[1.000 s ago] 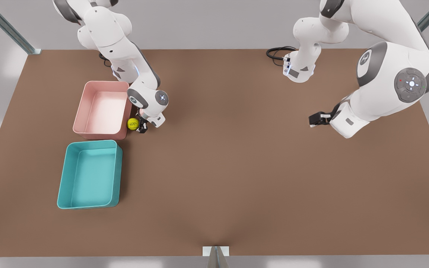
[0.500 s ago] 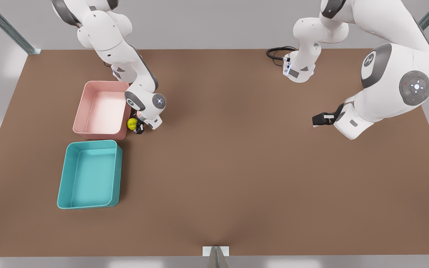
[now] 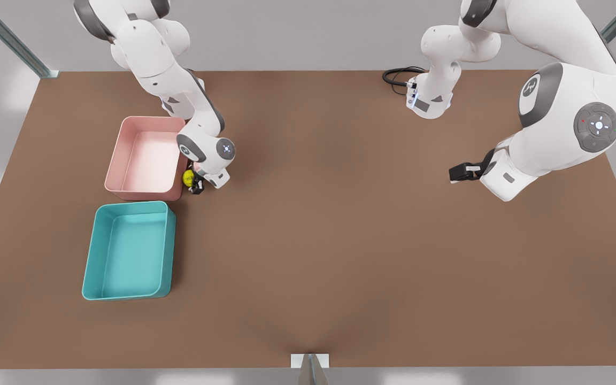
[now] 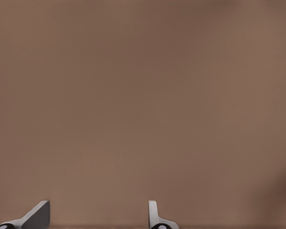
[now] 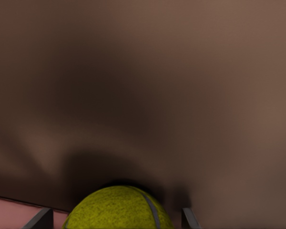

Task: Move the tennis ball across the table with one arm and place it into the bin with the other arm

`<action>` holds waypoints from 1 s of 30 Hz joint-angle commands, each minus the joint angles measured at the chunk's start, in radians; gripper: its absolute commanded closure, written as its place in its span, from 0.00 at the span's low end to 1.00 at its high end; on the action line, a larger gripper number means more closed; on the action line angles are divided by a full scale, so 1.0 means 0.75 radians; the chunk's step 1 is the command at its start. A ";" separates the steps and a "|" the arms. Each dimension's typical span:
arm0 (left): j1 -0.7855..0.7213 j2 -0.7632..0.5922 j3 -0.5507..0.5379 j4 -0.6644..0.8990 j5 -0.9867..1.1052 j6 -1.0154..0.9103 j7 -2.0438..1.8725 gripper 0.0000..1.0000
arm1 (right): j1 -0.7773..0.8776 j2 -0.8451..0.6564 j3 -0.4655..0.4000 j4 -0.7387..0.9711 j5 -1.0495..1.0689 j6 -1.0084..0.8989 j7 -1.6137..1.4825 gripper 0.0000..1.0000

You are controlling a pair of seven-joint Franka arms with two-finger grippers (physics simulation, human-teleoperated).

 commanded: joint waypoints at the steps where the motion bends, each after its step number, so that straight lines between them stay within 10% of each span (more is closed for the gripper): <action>1: 0.001 -0.002 0.000 0.000 -0.001 0.000 -0.005 0.00 | -0.002 0.000 0.000 0.001 -0.001 0.000 0.000 0.03; 4: 0.001 -0.002 0.000 0.000 -0.001 0.000 -0.005 0.00 | -0.002 -0.004 0.000 0.013 -0.007 -0.012 0.000 0.40; 18: 0.015 0.000 0.000 0.000 0.001 0.000 -0.003 0.00 | 0.013 -0.038 0.151 0.248 0.209 -0.284 -0.008 0.40; 24: 0.017 0.000 0.000 0.002 0.001 0.000 -0.003 0.00 | -0.378 -0.206 0.145 0.367 0.324 -0.378 -0.329 0.39; 30: 0.019 -0.002 0.000 0.000 0.005 0.000 -0.003 0.00 | -0.429 -0.032 -0.115 0.710 0.445 -0.329 -0.575 0.39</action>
